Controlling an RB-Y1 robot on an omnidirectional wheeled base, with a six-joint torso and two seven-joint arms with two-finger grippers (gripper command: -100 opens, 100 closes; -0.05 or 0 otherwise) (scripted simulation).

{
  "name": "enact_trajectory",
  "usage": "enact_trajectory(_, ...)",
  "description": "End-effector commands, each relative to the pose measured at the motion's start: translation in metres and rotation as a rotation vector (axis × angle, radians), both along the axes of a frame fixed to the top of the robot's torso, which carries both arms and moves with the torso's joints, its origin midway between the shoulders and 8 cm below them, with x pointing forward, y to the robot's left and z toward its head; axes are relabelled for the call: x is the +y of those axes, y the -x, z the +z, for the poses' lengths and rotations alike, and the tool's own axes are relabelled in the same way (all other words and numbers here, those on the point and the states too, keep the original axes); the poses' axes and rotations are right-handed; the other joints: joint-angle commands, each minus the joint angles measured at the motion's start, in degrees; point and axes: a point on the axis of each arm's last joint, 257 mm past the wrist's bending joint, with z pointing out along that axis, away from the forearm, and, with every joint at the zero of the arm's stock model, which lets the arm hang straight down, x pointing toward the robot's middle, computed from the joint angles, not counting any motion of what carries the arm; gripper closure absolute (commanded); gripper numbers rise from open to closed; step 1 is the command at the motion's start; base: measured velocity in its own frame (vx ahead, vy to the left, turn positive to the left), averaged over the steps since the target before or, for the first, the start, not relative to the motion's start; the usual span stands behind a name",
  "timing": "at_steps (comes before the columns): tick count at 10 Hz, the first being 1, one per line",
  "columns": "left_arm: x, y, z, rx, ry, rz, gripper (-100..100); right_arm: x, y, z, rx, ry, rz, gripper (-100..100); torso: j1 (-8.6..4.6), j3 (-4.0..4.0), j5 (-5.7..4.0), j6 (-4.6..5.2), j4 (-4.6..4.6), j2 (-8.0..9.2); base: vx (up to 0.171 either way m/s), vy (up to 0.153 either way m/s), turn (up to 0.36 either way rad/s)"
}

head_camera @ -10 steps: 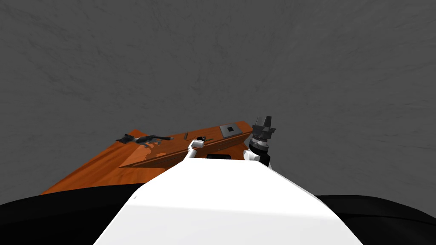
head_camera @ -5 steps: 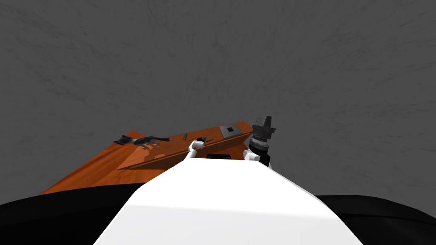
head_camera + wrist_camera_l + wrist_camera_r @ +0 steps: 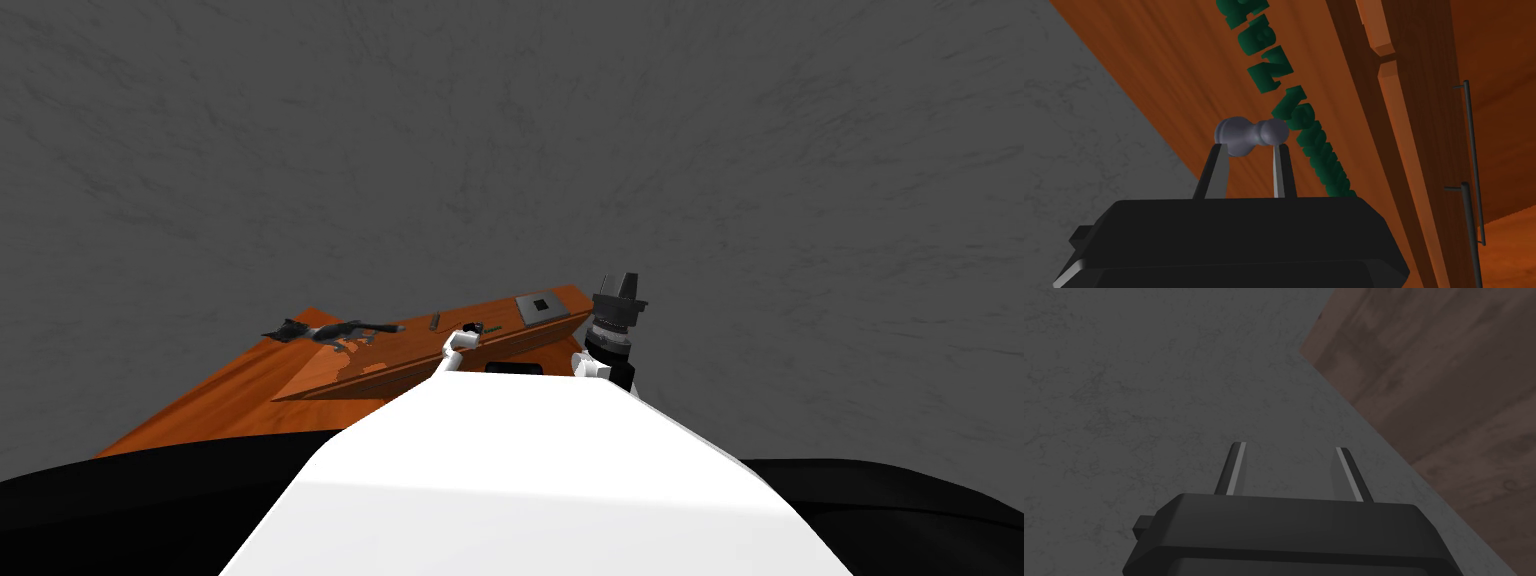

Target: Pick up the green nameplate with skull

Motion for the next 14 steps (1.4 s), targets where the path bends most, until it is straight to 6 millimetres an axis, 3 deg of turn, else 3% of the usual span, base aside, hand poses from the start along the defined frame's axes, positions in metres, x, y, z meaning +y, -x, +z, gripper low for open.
enact_trajectory(1,0.000,0.000,0.000,0.000,0.000,0.000,100,0.000,0.000,0.000,0.000,0.000,0.000,0,0.00,0.00,0.00,0.00,0.00,0.00,0.000,0.000,0.000)
enact_trajectory(2,0.000,0.000,0.000,-0.001,0.000,0.000,0,0.000,0.000,0.000,0.000,0.000,0.000,0,0.00,-0.02,0.01,0.00,-0.02,-0.03,0.000,0.000,0.000)
enact_trajectory(3,-0.001,0.001,0.006,0.006,0.002,0.002,100,0.000,0.000,0.000,0.000,0.000,0.000,0,0.01,-0.03,0.02,0.01,-0.02,-0.05,-0.035,-0.002,0.038)
enact_trajectory(6,-0.001,-0.001,0.012,0.004,0.002,0.000,100,0.000,0.000,0.000,0.000,0.000,0.000,0,-0.03,0.07,0.03,0.03,0.01,0.13,-0.043,-0.003,0.011)
enact_trajectory(7,-0.001,0.000,0.012,0.007,0.002,0.000,0,0.000,0.000,0.000,0.000,0.000,0.000,0,-0.03,0.02,0.03,0.03,0.00,0.05,0.000,0.000,0.000)
enact_trajectory(8,-0.025,-0.013,0.020,-0.007,0.019,-0.042,-100,0.000,0.000,0.000,0.000,0.000,0.000,0,-0.02,-0.02,0.03,0.03,-0.02,-0.02,-0.027,-0.089,0.105)
enact_trajectory(12,-0.079,-0.037,0.039,-0.030,0.054,-0.135,-100,0.000,0.000,0.000,0.000,0.000,0.000,0,-0.75,0.04,-0.12,0.05,0.00,0.09,-0.053,-0.176,0.100)
enact_trajectory(13,-0.087,-0.040,0.042,-0.031,0.059,-0.150,-100,0.000,0.000,0.000,0.000,0.000,0.000,0,-0.71,0.08,-0.12,0.05,0.02,0.16,-0.052,-0.125,0.054)
enact_trajectory(14,-0.078,-0.033,0.034,0.007,0.064,-0.120,-100,0.000,0.000,0.000,0.000,0.000,0.000,0,-0.56,0.05,-0.09,0.05,0.01,0.10,-0.031,-0.059,-0.033)
